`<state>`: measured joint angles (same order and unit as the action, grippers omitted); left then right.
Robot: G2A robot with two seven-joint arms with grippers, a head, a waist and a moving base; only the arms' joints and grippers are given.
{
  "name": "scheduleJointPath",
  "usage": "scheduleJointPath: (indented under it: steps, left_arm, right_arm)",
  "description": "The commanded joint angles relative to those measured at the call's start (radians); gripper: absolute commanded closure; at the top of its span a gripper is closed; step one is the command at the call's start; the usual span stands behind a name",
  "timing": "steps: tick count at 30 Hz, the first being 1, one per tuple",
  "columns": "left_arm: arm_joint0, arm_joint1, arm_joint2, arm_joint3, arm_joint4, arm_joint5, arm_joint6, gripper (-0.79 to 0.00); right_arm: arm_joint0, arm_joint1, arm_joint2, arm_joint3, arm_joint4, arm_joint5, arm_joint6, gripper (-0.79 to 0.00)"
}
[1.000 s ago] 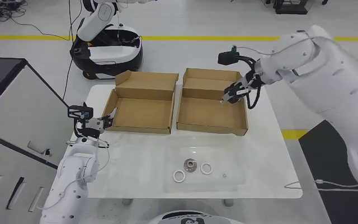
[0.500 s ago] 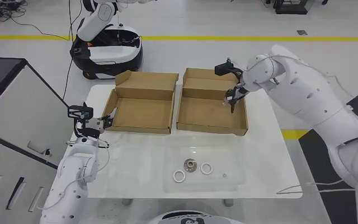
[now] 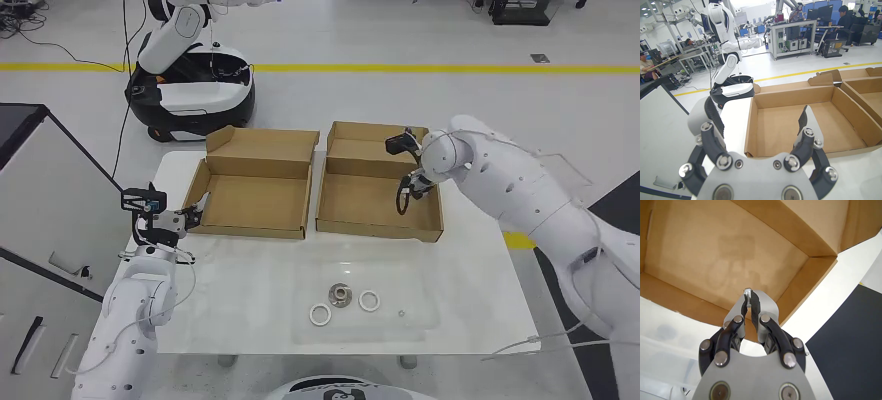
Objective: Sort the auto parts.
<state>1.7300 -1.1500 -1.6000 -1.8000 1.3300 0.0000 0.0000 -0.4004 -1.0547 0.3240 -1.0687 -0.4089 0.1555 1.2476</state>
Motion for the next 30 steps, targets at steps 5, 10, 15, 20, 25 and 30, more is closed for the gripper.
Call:
scheduleJointPath:
  steps: [5,10,15,20,25,30]
  left_arm:
    - [0.0,0.0,0.0,0.0,0.0,0.0,0.0,-0.785]
    - [0.0,0.0,0.0,0.0,0.0,0.0,0.0,-0.785]
    - [0.0,0.0,0.0,0.0,0.0,0.0,0.0,-0.785]
    - [0.0,0.0,0.0,0.0,0.0,0.0,0.0,-0.785]
    - [0.0,0.0,0.0,0.0,0.0,0.0,0.0,-0.785]
    - [0.0,0.0,0.0,0.0,0.0,0.0,0.0,-0.785]
  right_arm:
    - [-0.011,-0.027,-0.006,0.048,-0.035,0.02,-0.029,0.0]
    - [-0.025,-0.044,-0.01,0.085,-0.059,0.017,-0.035,0.0]
    - [-0.039,-0.057,0.003,0.112,-0.058,0.016,-0.056,0.0]
    - [-0.053,-0.068,0.012,0.129,-0.067,0.013,-0.061,0.0]
    - [-0.06,-0.076,0.023,0.14,-0.075,0.009,-0.059,0.0]
    - [-0.068,-0.082,0.035,0.148,-0.086,0.008,-0.054,0.0]
